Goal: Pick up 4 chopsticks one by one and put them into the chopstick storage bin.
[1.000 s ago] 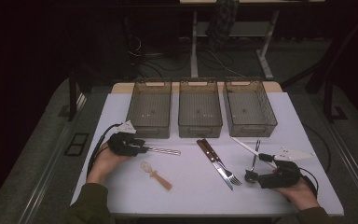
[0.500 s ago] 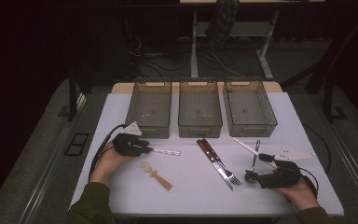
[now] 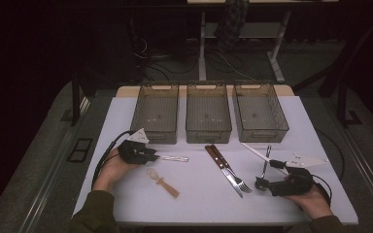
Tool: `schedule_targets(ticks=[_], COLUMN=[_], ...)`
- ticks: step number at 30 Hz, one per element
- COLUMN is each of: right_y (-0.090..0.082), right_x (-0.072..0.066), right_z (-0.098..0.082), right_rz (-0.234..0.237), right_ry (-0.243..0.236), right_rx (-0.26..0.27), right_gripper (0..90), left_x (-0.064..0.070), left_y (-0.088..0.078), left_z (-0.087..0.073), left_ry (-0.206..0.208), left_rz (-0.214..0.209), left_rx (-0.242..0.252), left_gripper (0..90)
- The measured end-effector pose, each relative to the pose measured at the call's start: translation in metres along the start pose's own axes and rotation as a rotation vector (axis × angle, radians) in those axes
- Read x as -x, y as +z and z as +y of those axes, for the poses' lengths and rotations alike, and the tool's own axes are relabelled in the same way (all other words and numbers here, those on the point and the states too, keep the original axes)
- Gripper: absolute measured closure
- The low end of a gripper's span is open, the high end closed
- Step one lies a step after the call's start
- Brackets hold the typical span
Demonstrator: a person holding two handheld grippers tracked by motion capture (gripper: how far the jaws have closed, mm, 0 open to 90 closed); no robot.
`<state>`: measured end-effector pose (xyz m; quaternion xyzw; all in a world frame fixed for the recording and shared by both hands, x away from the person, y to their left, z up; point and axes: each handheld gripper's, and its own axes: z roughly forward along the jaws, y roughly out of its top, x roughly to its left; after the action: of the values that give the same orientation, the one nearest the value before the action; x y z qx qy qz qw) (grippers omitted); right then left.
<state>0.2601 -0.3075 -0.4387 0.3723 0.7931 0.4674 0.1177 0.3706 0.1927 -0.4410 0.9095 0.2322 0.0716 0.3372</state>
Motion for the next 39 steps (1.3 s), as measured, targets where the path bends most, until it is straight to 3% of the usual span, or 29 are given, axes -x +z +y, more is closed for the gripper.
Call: schedule_targets(ticks=[22,28,33,39], right_y=[-0.001,-0.001,0.000,0.000], right_x=[0.000,0.001,0.000,0.000], right_z=[0.000,0.000,0.000,0.000], right_rz=[0.000,0.000,0.001,0.001], right_ry=[-0.004,-0.002,-0.001,-0.001], right_rx=[0.005,0.005,-0.001,-0.002], right_gripper=[11.7,11.7,11.7,11.7], left_x=[0.017,0.018,0.026,0.031], left_y=[-0.005,-0.006,0.007,0.030], left_z=[0.002,0.011,0.029,0.043], left_ry=[0.030,0.037,0.075,0.114], left_rz=[-0.014,-0.036,-0.068,-0.076], left_rx=[-0.057,-0.004,-0.011,-0.069], left_gripper=[73.4,68.7,67.3,67.5])
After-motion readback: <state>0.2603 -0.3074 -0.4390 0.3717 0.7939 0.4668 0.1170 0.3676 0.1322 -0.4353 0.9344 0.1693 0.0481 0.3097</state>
